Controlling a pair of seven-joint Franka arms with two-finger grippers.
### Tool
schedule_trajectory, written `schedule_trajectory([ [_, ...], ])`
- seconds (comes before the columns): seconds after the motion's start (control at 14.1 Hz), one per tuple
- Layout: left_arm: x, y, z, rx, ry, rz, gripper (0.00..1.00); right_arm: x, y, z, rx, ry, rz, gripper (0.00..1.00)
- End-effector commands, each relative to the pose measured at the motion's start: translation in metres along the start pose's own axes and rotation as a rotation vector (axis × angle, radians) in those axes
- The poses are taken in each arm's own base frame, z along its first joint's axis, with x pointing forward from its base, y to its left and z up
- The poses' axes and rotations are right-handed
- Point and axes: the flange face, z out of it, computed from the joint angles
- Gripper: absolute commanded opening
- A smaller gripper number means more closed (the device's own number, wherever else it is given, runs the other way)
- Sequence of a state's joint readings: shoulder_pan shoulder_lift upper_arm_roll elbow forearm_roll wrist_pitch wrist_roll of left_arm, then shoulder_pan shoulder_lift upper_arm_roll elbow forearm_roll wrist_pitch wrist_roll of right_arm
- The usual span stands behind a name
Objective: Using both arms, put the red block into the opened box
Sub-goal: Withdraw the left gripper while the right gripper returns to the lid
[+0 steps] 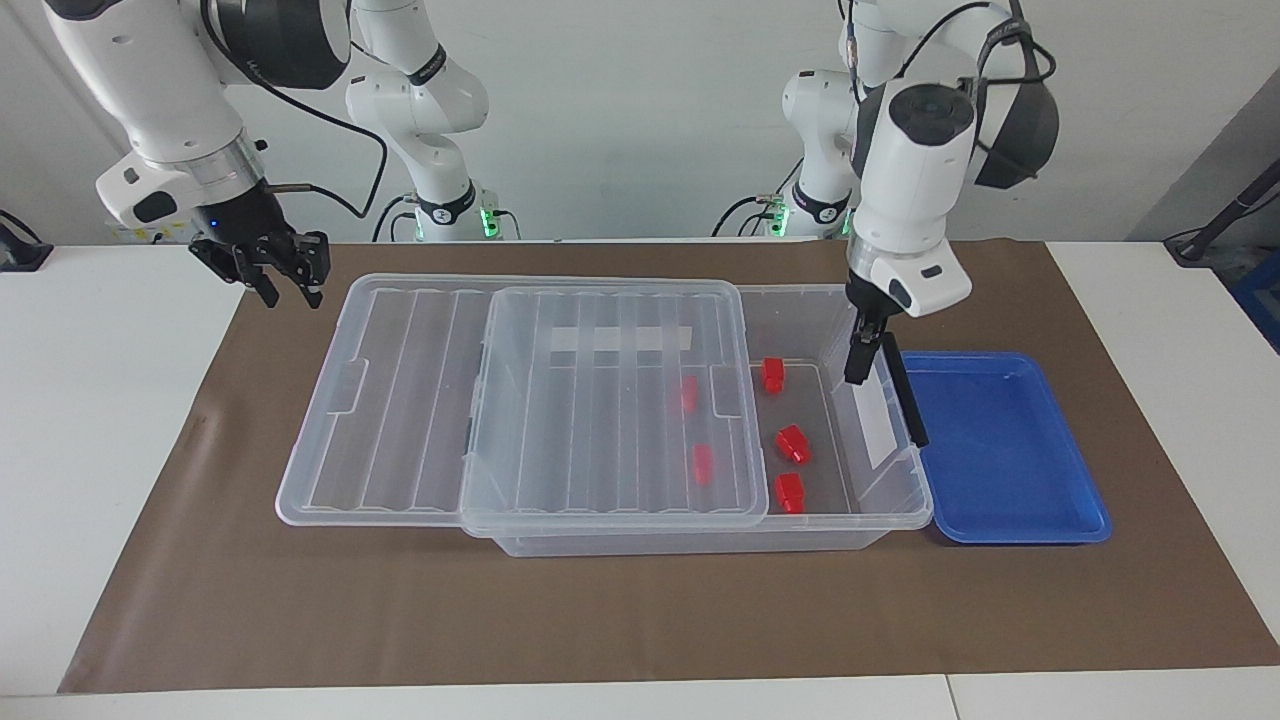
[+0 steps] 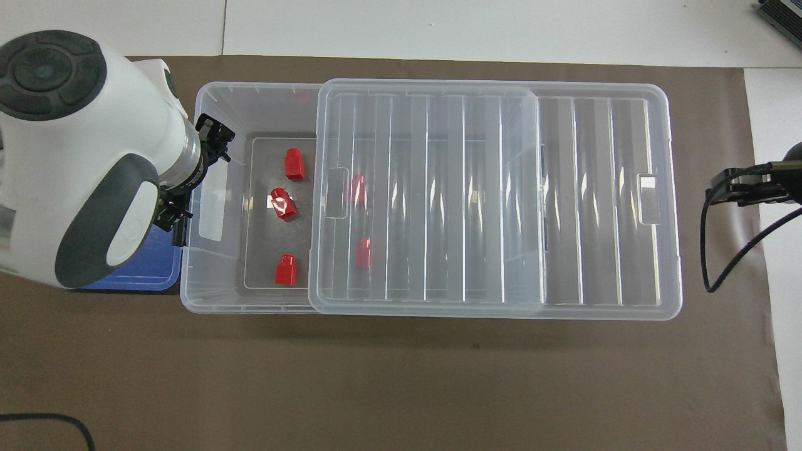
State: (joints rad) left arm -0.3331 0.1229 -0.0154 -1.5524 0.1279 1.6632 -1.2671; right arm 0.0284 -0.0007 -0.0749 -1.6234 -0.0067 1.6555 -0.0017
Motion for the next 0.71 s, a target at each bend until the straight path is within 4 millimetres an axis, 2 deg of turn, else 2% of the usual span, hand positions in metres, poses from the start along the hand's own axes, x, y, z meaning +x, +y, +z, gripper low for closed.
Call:
schedule_trajectory([
  [0.0, 0.036, -0.053, -0.041, 0.025, -0.063, 0.287, 1.00, -0.004, 0.011, 0.012, 0.020, 0.029, -0.053, 0.00],
  [0.14, 0.076, -0.100, -0.061, -0.009, -0.107, 0.524, 1.00, 0.000, 0.025, 0.032, 0.017, 0.053, -0.102, 0.00],
  [0.21, 0.087, -0.115, -0.066, -0.011, -0.112, 0.603, 1.00, 0.003, 0.028, 0.045, 0.014, 0.067, -0.138, 0.00],
  [0.28, 0.091, -0.128, -0.073, -0.008, -0.119, 0.697, 1.00, 0.007, 0.035, 0.057, 0.008, 0.084, -0.174, 0.00],
  [0.43, 0.093, -0.157, -0.103, -0.017, -0.104, 0.829, 1.00, 0.013, 0.046, 0.081, 0.015, 0.120, -0.226, 0.00],
  [0.64, 0.089, -0.182, -0.124, -0.029, -0.080, 0.876, 1.00, 0.027, 0.059, 0.115, 0.018, 0.138, -0.284, 0.00],
])
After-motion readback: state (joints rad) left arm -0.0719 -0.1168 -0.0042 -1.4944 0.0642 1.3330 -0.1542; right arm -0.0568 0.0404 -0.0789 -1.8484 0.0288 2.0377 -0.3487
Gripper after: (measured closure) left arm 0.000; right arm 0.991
